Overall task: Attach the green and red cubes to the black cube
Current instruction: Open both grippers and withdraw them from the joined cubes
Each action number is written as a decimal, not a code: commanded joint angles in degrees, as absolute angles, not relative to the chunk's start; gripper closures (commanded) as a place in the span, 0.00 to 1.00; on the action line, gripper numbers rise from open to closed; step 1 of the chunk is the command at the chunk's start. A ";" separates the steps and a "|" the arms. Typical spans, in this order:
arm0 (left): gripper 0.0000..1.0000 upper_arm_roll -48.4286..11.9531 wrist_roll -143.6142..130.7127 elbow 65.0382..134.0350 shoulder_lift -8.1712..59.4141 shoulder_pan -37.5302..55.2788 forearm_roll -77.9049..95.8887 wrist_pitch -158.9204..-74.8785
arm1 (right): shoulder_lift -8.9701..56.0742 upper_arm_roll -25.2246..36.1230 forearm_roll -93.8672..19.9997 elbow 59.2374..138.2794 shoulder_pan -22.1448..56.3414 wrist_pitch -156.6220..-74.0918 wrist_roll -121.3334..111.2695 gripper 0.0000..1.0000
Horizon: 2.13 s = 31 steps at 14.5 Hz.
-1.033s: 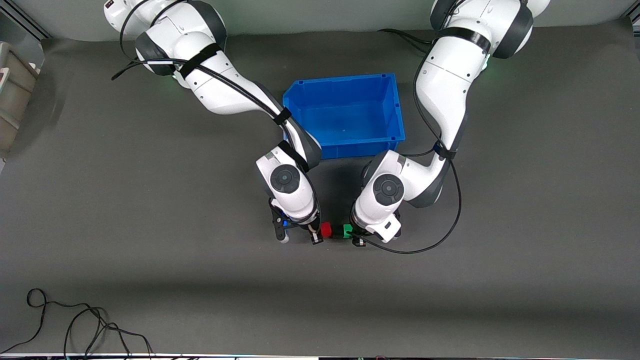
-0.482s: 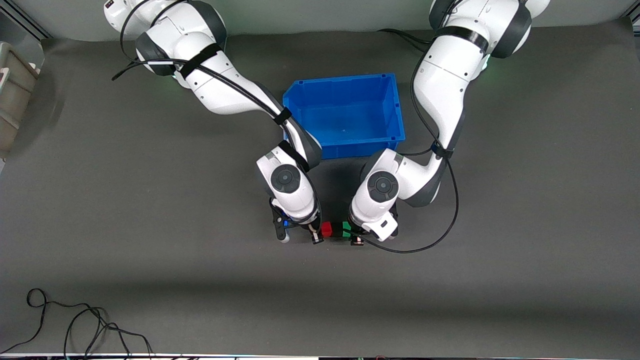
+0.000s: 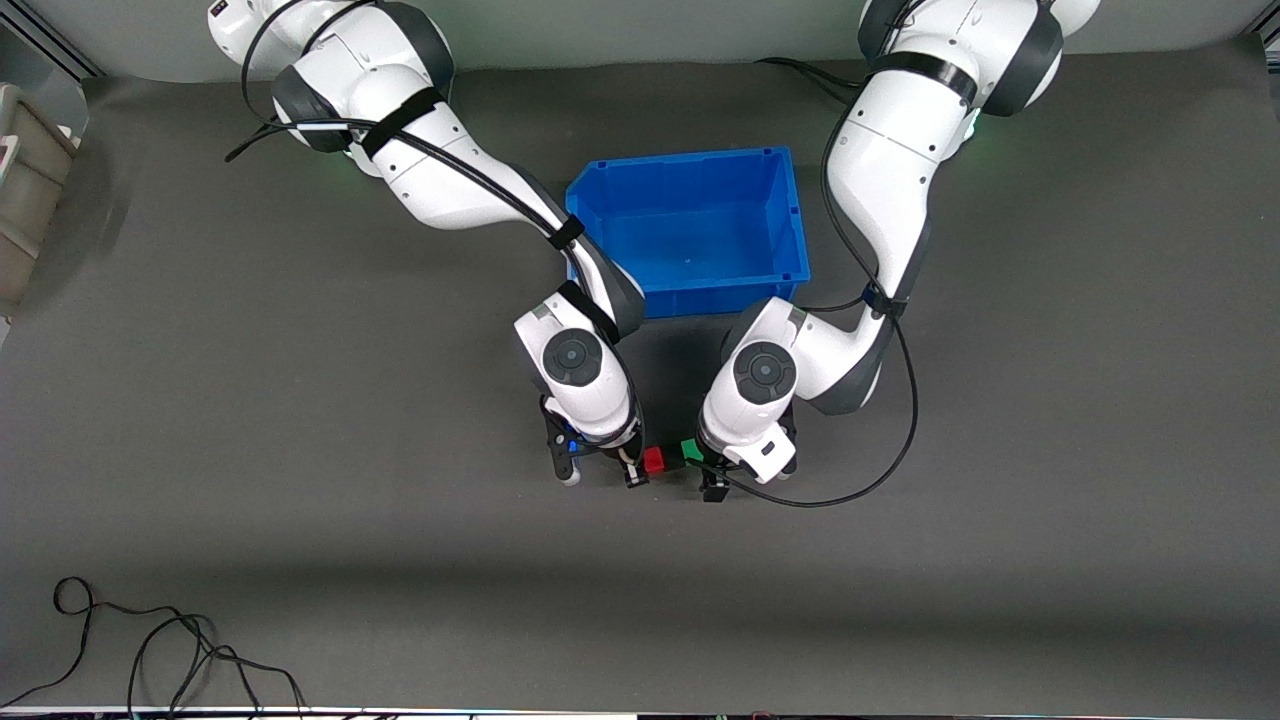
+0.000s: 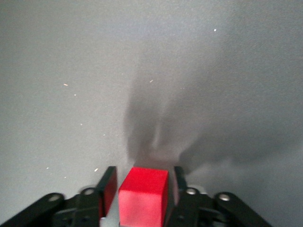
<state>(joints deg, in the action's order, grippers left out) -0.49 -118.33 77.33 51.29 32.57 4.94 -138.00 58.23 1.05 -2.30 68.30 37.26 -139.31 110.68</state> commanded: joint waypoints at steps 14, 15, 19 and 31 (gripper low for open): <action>0.00 0.35 -36.19 91.37 20.87 4.67 -0.96 -102.74 | 31.14 1.67 -7.21 67.24 26.99 -92.95 76.94 0.00; 0.00 0.35 -30.64 95.76 16.31 2.22 -0.44 -103.70 | 28.24 1.76 -7.21 68.02 25.59 -88.12 73.42 0.00; 0.00 0.35 -21.54 107.05 2.39 -1.84 2.63 -105.31 | 17.69 1.93 -7.12 71.36 18.74 -75.17 55.42 0.00; 0.00 -0.08 -4.57 95.56 -3.09 -2.20 1.06 -88.94 | 1.08 15.56 -3.52 92.42 16.79 -81.88 13.99 0.02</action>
<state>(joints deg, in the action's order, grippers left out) 0.94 -6.06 100.25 -4.55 -3.54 1.58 -90.21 6.53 15.29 -5.10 83.85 15.83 -75.92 17.40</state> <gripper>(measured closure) 0.000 0.018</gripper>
